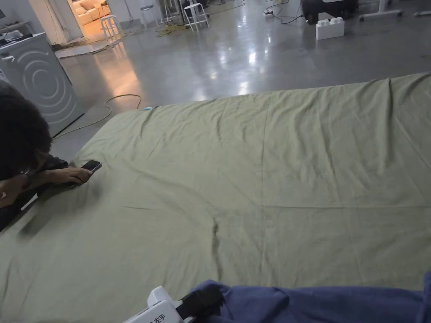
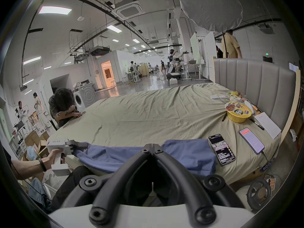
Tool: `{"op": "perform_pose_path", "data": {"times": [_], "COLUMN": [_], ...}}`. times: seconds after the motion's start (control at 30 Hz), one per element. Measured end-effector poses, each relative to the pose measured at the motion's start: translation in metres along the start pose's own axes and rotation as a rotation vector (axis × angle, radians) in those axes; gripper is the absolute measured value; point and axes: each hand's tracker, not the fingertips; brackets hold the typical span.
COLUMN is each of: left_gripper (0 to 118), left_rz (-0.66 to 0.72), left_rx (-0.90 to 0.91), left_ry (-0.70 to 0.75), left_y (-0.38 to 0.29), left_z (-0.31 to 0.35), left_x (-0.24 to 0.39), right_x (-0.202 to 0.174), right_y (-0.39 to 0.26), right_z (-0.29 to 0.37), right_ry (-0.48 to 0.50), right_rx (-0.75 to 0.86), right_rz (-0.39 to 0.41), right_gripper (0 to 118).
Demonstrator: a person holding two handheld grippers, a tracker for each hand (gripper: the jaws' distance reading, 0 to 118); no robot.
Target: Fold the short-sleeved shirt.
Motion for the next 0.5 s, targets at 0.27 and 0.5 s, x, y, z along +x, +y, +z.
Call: {"op": "perform_pose_path", "data": {"times": [0.27, 0.5], "left_gripper": [8, 8], "left_rz": [-0.167, -0.431], "left_rx": [0.182, 0.247], "left_ry": [0.153, 0.179], "left_y": [0.042, 0.034], "left_z": [0.062, 0.078], "left_x": [0.024, 0.102], "right_x": [0.017, 0.02], "right_y": [-0.012, -0.008], "right_z": [0.003, 0.0], "right_ry": [-0.014, -0.004], "right_rx": [-0.01, -0.009], "right_rz": [-0.022, -0.076], "right_gripper": [0, 0]}}
